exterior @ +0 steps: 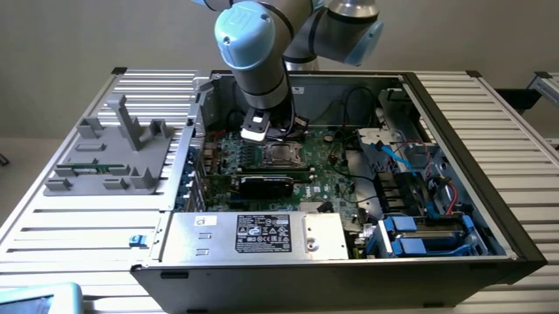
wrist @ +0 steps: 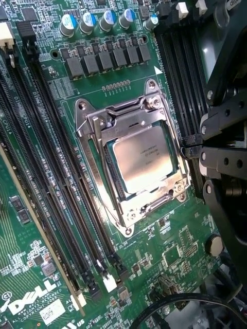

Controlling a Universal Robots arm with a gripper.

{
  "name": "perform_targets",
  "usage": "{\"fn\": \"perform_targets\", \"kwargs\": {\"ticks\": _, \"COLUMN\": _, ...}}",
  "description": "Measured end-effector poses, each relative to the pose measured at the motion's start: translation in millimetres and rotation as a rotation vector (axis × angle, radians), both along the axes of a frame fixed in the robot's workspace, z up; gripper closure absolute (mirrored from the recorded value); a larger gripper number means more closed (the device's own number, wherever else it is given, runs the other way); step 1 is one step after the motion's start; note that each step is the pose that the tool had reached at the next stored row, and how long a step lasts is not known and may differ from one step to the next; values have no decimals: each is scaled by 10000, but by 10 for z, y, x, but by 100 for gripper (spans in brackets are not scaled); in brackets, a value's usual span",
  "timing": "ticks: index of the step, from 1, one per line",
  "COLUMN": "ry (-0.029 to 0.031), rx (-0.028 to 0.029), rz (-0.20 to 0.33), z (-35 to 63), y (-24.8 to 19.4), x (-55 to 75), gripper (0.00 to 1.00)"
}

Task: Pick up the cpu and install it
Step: 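Install the first cpu locking lever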

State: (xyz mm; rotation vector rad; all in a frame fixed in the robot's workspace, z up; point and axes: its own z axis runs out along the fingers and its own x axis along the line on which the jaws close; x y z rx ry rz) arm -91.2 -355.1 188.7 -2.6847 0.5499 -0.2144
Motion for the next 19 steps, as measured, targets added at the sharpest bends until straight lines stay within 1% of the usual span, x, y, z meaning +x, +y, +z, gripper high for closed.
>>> {"fn": "perform_targets", "kwargs": {"ticks": 19, "ry": -1, "rx": -1, "rz": -86, "z": -6, "y": 0, "x": 30, "gripper": 89}}
